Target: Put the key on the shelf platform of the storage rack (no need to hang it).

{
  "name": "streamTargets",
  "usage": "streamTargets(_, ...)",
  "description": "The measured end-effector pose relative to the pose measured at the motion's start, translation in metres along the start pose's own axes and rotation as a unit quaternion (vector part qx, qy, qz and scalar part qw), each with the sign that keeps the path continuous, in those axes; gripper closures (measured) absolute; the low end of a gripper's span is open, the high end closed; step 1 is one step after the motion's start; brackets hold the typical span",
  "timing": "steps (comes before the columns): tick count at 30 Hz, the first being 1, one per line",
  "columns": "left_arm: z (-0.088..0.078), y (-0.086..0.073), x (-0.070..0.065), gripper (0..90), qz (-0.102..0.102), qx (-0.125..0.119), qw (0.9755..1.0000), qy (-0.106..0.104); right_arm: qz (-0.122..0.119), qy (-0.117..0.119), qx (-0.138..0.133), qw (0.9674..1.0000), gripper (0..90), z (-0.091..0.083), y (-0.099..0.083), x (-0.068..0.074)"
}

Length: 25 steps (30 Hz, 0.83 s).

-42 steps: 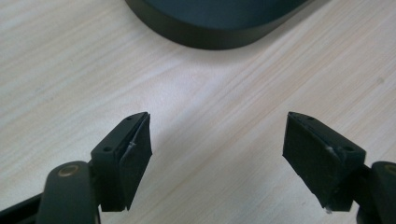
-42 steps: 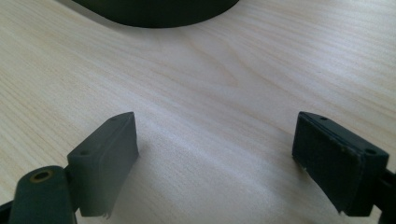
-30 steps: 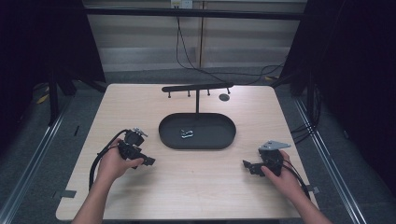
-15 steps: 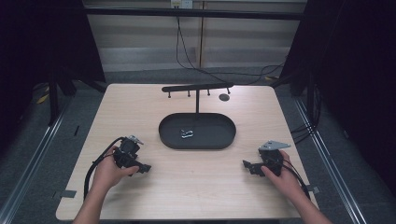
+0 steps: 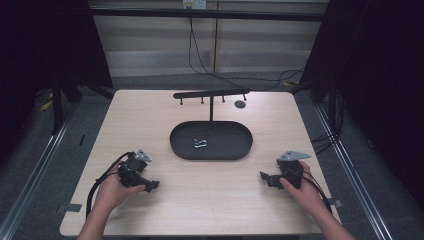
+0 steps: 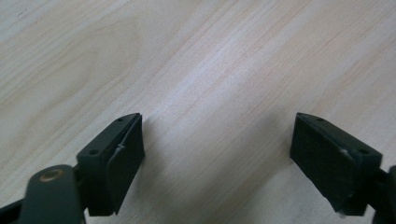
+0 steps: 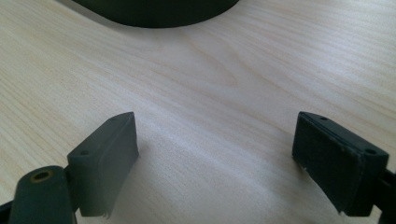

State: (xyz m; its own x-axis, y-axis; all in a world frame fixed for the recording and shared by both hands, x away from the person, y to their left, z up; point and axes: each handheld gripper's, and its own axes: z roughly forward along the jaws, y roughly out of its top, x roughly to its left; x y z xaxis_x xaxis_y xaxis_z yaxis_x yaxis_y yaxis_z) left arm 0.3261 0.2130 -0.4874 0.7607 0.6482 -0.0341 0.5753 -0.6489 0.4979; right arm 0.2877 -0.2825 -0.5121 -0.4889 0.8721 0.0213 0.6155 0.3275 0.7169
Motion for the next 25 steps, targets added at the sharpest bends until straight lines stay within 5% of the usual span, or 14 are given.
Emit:
streamTargets(15,0.001,-0.015,-0.001,13.2,0.003,-0.059,0.9983,0.001,0.000,0.000,0.000,1.0000,13.8,0.000,0.000,0.000)
streamTargets(25,0.001,-0.016,-0.001,12.8,0.006,-0.064,0.9979,0.003,0.000,0.000,0.000,1.0000,13.8,0.000,0.000,0.000)
